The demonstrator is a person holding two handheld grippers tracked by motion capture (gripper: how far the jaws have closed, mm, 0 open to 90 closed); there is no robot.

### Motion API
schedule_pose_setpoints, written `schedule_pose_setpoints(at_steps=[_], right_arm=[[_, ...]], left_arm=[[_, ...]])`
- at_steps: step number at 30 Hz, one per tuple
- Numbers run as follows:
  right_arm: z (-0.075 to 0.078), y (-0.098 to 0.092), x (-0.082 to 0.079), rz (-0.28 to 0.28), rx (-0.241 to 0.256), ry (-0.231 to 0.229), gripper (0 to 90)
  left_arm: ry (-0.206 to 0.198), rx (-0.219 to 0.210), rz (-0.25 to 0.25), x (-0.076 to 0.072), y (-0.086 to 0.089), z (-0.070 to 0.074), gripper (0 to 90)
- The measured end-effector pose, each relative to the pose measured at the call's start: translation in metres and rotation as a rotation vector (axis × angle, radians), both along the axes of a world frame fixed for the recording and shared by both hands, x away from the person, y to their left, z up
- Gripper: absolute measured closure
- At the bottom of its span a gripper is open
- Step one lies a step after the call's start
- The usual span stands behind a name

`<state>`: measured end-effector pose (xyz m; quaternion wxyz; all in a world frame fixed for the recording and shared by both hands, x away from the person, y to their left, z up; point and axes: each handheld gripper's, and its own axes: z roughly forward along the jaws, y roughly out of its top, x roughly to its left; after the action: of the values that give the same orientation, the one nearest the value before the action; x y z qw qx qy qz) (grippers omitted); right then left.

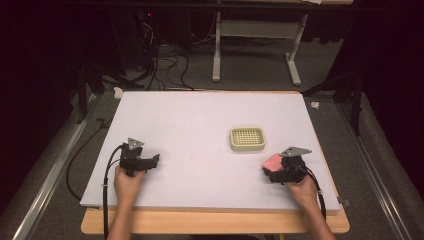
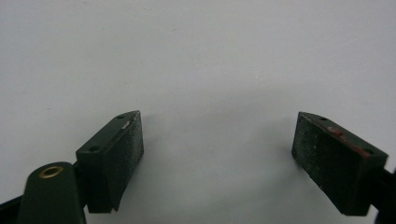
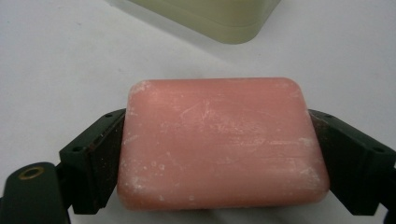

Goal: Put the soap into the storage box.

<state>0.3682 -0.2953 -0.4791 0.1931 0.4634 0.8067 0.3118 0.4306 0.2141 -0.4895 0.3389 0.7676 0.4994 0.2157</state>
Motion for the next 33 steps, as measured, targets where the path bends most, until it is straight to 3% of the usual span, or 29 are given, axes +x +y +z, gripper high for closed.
schedule_pose_setpoints(at_steps=[24,33], right_arm=[[0.0001,-0.0010,0.0012,-0.003,0.015,0.019,13.5],[0.0063,-0.0036,-0.0017,-0.017,0.073,0.008,13.5]], left_arm=[[0.000,-0.001,0.000,0.0001,0.0001,0.0000,17.2],[0.000,-0.001,0.000,0.0001,0.0001,0.0000,17.2]])
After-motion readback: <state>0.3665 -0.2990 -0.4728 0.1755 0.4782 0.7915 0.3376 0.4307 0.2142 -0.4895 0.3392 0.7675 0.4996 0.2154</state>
